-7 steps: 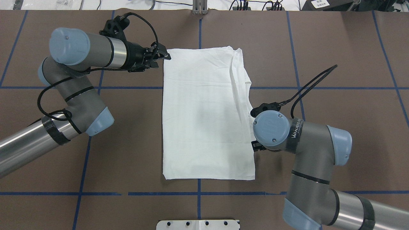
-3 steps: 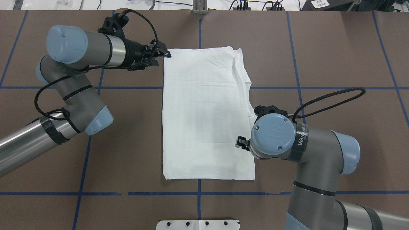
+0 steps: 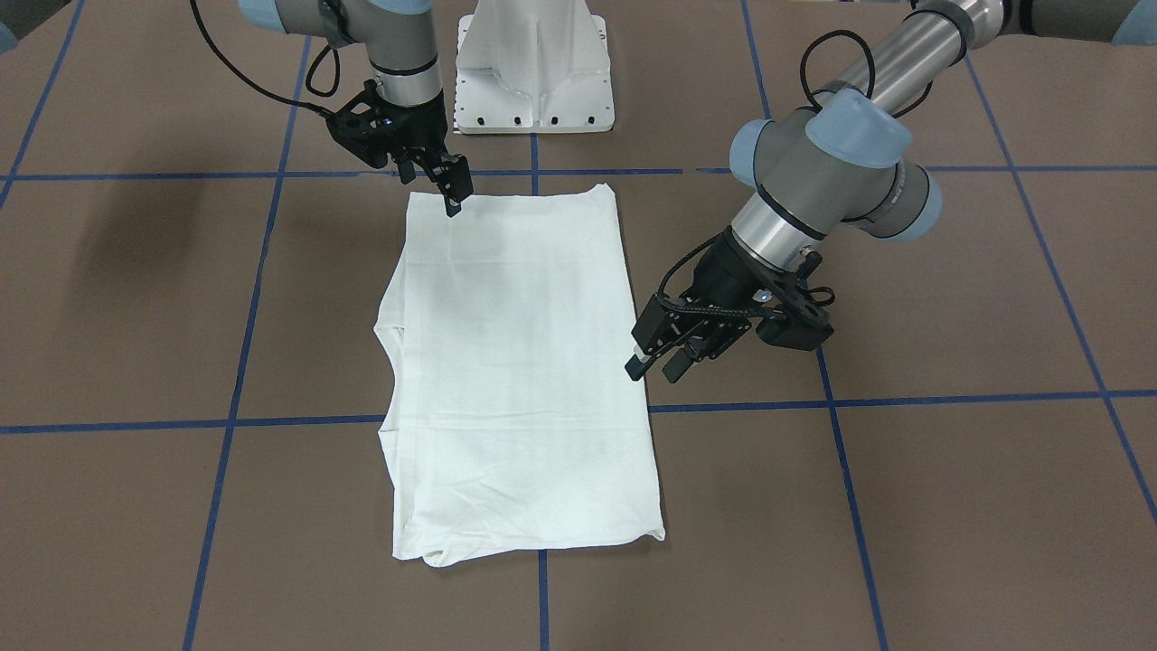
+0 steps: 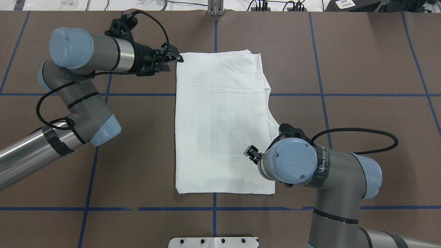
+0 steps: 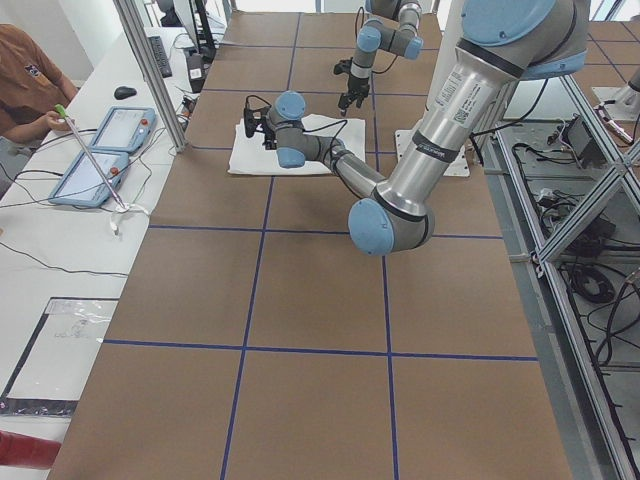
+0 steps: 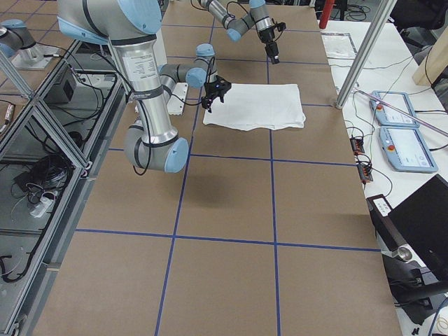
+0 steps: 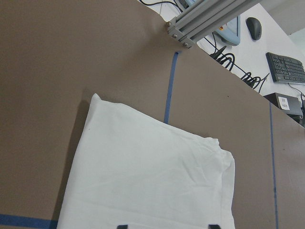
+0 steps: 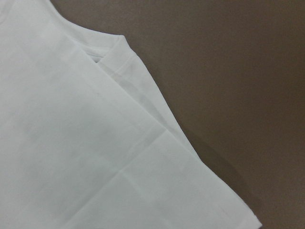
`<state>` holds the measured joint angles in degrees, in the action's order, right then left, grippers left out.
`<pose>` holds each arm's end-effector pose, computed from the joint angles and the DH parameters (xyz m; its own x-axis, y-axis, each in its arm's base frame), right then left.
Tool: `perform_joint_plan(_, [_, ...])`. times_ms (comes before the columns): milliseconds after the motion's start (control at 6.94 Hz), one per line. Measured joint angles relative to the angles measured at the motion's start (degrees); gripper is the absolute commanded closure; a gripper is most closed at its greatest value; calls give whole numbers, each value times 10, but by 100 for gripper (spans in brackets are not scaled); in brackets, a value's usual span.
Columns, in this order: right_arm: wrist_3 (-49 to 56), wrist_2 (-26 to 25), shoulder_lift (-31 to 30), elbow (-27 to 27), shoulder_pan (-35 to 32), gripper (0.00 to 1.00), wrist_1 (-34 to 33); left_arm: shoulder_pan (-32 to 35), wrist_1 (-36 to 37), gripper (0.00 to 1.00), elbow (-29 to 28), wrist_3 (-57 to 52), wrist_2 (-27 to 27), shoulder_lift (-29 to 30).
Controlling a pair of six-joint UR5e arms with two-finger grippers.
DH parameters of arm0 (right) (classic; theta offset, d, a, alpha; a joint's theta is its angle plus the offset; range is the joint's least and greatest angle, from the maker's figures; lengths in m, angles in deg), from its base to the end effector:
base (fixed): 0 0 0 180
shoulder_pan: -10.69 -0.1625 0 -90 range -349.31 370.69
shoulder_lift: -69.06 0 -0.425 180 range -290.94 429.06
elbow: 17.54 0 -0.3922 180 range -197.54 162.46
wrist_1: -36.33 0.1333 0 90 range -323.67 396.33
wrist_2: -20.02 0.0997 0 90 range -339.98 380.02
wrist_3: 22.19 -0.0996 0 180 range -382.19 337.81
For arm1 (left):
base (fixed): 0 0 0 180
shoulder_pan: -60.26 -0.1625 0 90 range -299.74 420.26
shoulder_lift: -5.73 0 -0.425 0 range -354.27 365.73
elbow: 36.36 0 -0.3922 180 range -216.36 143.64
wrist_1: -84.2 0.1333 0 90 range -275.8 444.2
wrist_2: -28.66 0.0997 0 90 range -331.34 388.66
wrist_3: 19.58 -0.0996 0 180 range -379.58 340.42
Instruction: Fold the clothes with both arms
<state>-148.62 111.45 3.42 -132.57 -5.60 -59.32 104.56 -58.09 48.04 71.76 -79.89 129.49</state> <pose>-0.5118 -0.2859 0.2549 0.4013 0.7358 0.5456 -0.6241 0.6556 -0.4251 0.4240 -0.5558 0.2481 0.1085 -0.1368 -0.9846 0.4403 0.8947 -0.0758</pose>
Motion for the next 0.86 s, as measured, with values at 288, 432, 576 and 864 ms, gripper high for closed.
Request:
perform_joint_plan(288, [-121, -25, -11, 3, 28, 0, 13, 0, 0, 35, 2, 1, 1, -1])
perform_joint_plan(432, [-150, -34, -13, 7, 37, 0, 19, 0, 0, 35, 3, 1, 1, -1])
perform_joint_plan(576, [-161, -38, -14, 17, 40, 1, 22, -1, 0, 35, 3, 2, 2, -2])
perform_joint_plan(864, [-162, -40, -16, 32, 43, 6, 24, -2, 0, 35, 3, 1, 3, -3])
